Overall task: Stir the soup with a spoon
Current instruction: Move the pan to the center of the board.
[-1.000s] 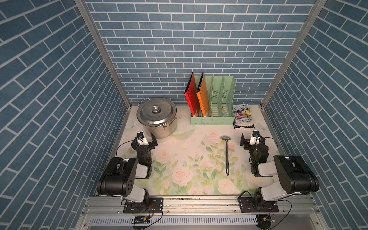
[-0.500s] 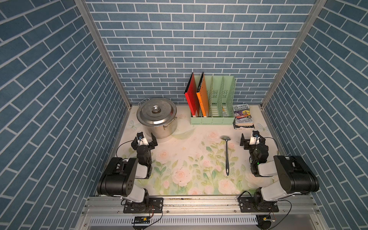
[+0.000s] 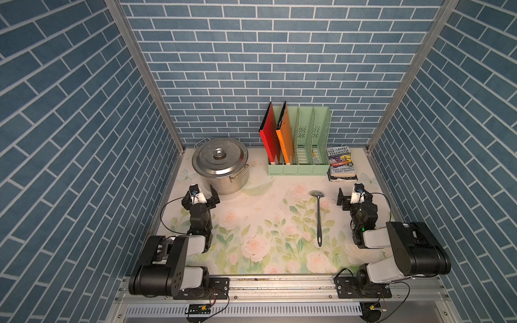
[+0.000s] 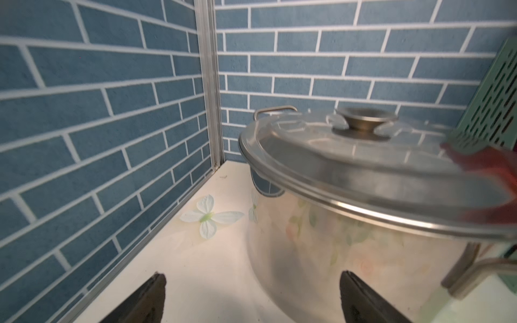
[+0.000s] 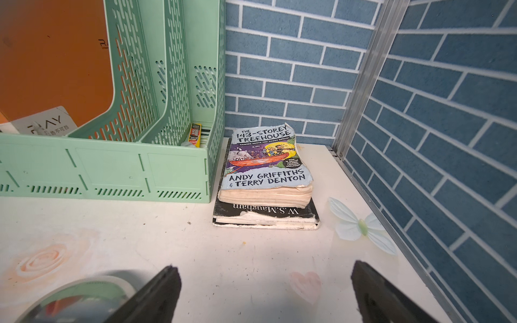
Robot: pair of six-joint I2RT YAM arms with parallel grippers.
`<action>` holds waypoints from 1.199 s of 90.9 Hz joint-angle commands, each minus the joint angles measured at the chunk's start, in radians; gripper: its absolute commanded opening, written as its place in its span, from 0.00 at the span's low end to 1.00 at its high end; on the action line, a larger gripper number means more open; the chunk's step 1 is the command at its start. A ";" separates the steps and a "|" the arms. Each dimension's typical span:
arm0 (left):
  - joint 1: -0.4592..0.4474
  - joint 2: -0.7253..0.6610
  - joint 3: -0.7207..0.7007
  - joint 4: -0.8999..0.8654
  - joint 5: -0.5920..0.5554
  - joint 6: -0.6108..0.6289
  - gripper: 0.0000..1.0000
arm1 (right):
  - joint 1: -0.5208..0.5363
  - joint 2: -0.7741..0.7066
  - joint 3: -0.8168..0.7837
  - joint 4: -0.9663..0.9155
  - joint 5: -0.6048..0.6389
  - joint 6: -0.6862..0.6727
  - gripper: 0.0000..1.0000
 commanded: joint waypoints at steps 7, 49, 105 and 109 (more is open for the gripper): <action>-0.002 -0.259 0.077 -0.337 -0.129 -0.159 1.00 | 0.004 -0.262 0.057 -0.262 -0.005 0.026 0.99; -0.002 -0.379 0.543 -1.275 0.138 -0.536 1.00 | 0.200 -0.315 0.368 -0.815 -0.447 0.580 0.77; -0.002 -0.721 0.487 -1.386 0.082 -0.388 1.00 | 0.746 0.561 0.960 -0.254 -0.432 1.217 0.52; -0.002 -0.726 0.486 -1.388 0.090 -0.375 1.00 | 0.760 0.598 1.002 -0.260 -0.429 1.229 0.51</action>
